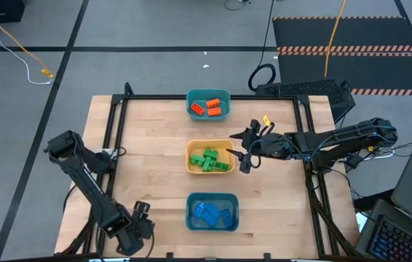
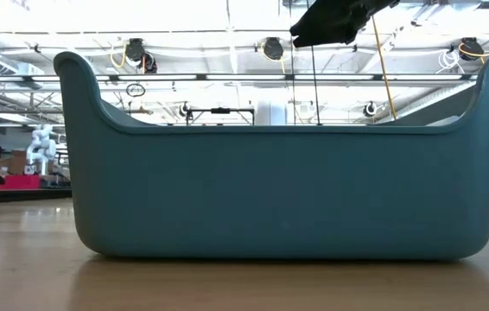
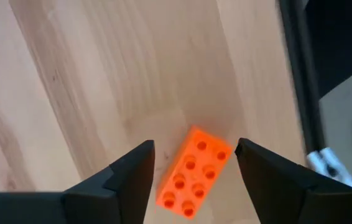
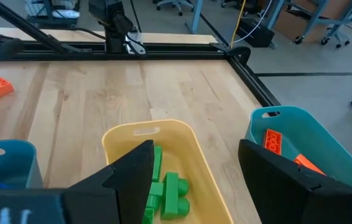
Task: Sort & place blocks by color
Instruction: Put the orange game piece into the green bin
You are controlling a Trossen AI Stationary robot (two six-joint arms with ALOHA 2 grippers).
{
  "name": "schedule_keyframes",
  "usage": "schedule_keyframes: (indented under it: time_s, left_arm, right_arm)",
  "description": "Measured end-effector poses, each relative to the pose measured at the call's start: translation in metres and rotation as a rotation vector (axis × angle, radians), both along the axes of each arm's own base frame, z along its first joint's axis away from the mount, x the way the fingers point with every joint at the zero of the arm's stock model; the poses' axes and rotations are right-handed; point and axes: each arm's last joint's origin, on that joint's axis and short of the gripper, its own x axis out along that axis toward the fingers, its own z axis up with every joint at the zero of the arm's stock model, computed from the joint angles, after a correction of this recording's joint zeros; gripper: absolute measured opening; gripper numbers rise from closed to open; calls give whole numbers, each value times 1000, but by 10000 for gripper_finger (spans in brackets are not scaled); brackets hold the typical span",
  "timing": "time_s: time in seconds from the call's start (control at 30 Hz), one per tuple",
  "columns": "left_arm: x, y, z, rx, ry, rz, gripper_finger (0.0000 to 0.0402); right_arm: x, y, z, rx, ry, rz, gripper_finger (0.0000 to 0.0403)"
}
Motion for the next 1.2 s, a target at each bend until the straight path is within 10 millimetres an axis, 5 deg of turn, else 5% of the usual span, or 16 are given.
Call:
schedule_keyframes:
  time_s: [0.63,1.2]
  left_arm:
    - [-19,-4,-19,88,70,-44,293]
    - [-31,0,-46,71,49,-97,273]
  right_arm:
    - [0,0,0,0,0,0,228]
    - [0,0,0,0,0,0,228]
